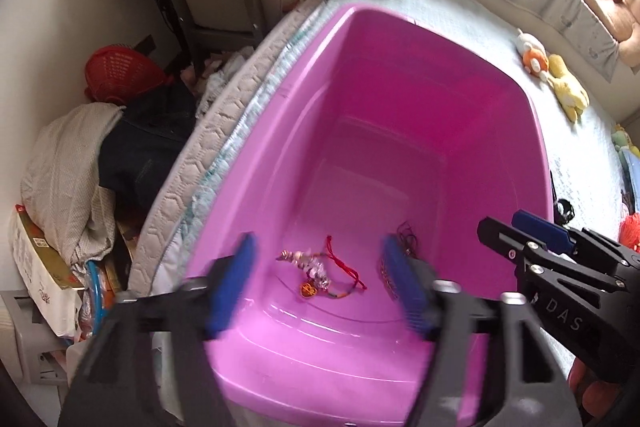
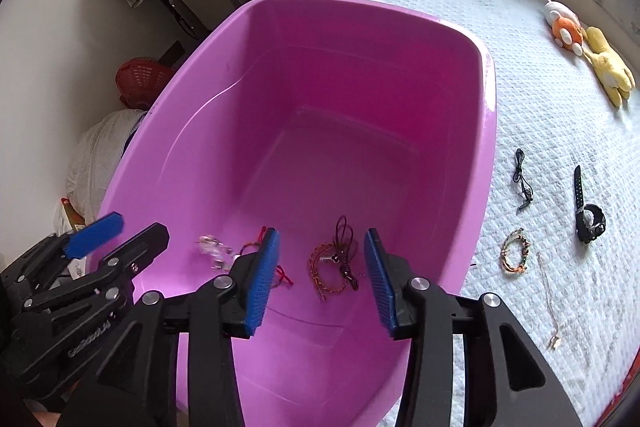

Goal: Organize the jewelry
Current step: 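Carry both items into the pink tub and open both tools to release them, then withdraw both tools from the tub toward the remaining jewelry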

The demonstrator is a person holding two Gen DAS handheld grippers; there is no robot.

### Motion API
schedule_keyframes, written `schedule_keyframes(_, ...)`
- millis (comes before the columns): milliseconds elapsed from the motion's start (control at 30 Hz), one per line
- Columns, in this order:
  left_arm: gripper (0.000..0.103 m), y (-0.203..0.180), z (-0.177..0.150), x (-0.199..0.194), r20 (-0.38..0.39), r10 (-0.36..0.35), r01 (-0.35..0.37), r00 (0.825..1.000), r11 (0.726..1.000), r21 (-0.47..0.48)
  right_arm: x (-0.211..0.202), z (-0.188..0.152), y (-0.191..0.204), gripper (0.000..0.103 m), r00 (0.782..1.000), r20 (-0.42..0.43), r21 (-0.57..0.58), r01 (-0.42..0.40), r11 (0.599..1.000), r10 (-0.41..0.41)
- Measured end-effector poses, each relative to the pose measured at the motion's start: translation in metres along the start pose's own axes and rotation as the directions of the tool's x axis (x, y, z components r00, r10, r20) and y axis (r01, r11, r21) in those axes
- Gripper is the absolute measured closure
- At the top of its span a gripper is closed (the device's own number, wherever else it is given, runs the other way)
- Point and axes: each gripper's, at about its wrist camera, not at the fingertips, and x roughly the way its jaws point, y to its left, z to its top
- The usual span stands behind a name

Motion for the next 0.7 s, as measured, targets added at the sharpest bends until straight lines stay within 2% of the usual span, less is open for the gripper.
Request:
schedule_keyframes(67,0.022,0.002,0.000,-0.007,0.025,-0.001,0.001,1.000,1.000,0.002,-0.002,0.000,0.000,0.053,1.000,-0.002,0.007,-0.008,1.000,0.008)
schedule_keyframes(433,0.022,0.007,0.000,-0.036,0.030,0.017,-0.017,0.999,1.000,-0.001,-0.029,-0.005,0.002,0.052,1.000,-0.008,0.023,-0.025,0.999,0.026)
schedule_keyframes(700,0.022,-0.001,-0.013,-0.064,0.032,0.018,-0.018,0.999,1.000,0.006,-0.065,-0.037,-0.007,0.048,0.998,0.001,0.022,-0.055,0.998,0.055)
